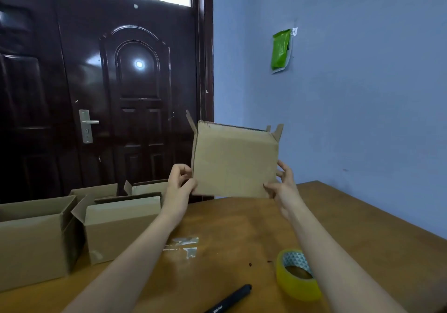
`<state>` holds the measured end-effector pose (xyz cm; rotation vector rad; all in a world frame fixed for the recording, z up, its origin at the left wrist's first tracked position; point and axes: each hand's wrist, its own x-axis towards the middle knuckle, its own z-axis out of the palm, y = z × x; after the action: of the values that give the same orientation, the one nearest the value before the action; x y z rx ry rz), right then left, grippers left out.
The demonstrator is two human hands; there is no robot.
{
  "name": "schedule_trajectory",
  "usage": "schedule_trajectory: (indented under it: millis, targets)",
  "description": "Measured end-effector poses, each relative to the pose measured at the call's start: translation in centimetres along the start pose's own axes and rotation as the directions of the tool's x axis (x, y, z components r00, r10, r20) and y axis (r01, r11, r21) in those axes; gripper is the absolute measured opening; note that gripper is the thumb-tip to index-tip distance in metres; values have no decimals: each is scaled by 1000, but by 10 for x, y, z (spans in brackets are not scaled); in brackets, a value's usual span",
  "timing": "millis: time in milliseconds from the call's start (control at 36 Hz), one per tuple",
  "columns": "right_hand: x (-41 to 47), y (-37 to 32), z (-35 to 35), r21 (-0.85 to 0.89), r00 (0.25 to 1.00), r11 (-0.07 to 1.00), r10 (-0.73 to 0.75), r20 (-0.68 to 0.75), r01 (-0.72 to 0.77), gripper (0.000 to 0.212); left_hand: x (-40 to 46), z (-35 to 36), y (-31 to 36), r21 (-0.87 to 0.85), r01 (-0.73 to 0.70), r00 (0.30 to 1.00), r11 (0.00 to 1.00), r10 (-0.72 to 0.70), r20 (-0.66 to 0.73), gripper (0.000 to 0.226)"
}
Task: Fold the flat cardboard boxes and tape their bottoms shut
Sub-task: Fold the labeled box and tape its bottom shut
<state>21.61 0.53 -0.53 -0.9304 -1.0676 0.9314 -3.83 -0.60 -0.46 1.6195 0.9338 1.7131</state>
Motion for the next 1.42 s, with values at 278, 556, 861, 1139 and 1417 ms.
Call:
schedule_trajectory:
  millis: [278,556,861,1139,1417]
  targets:
    - [-12,39,8,-88,998,995,51,27,-49,53,-17,-12,-40,136,204,976,969,-212,44,79]
    - [-24,84,31,-354,990,935,54,130,-4,70,-42,-20,-72,403,264,960,876,-281,-17,82]
    - [1,97,38,-395,989,912,141,39,-115,47,-36,-13,-89,394,411,884,822,-464,48,92]
    - [18,105,40,-378,976,910,209,67,-169,45,-20,-12,-99,245,486,853,839,-516,76,80]
    - [18,89,48,-625,920,767,-338,-200,146,53,-20,-17,-78,644,287,957,709,-247,-154,34]
